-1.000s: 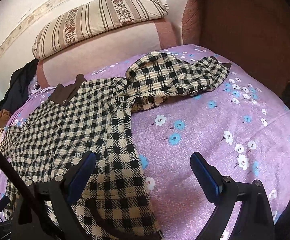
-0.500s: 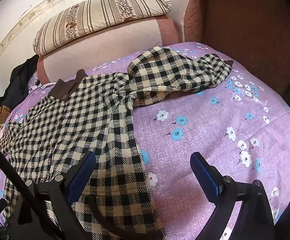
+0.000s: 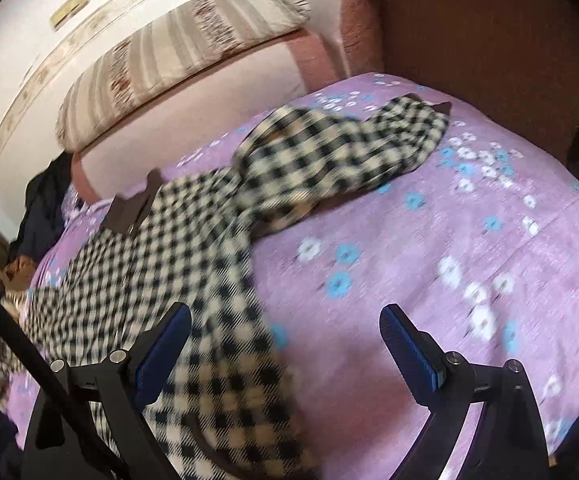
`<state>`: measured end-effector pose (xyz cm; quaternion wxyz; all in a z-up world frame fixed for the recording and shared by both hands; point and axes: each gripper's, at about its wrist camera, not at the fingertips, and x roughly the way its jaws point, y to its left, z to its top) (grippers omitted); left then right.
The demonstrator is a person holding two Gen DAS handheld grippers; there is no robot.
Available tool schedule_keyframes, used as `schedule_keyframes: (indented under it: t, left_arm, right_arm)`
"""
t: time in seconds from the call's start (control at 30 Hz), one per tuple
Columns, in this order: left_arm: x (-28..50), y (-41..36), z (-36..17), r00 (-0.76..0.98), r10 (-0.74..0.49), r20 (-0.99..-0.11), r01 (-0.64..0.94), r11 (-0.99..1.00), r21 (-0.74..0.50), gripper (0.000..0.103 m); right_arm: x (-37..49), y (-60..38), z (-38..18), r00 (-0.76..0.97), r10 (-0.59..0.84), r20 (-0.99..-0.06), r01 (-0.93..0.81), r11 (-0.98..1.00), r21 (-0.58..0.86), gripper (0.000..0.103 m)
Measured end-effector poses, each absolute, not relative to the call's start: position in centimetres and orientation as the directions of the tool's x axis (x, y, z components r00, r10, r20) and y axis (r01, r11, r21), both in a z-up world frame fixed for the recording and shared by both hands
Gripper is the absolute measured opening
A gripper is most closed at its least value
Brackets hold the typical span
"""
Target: Fold large clothes
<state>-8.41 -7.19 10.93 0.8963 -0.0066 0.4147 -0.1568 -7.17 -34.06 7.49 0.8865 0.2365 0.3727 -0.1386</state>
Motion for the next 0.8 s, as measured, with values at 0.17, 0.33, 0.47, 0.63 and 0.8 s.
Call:
schedule_keyframes:
  t: [0.17,0.33,0.47,0.63,0.8]
  left_arm:
    - [-8.3,-6.4,10.5,0.623,-0.251,-0.741,0.254,0.961,-0.111,0.103]
    - [-7.9,-6.2,10.3,0.639,-0.226,-0.735,0.239,0.967,-0.09,0.103]
    - [-7.0,-6.4,9.6,0.638,-0.193,-0.745,0.221,0.973,-0.062,0.103]
    - [-6.4,-6.7,8.3,0.624,-0.15,-0.767,0.198,0.98,-0.031,0.103]
    - [-6.1,-6.9,7.7,0.614,-0.102,-0.783,0.177,0.984,0.01,0.103]
  right_arm:
    - [-3.4,-41.4,7.7,0.634,-0.204,-0.746,0.508,0.837,0.203,0.098]
    - [0.0,-50.8,4.1,0.569,-0.139,-0.81,0.595,0.75,0.289,0.083]
    - [1.6,-56.0,1.9,0.617,-0.047,-0.786,0.616,0.651,0.444,0.082]
    - [4.3,-58.1,1.5,0.661,-0.058,-0.748,0.599,0.642,0.479,0.082]
    - [6.8,-59.6,1.2,0.688,-0.08,-0.721,0.586,0.648,0.487,0.071]
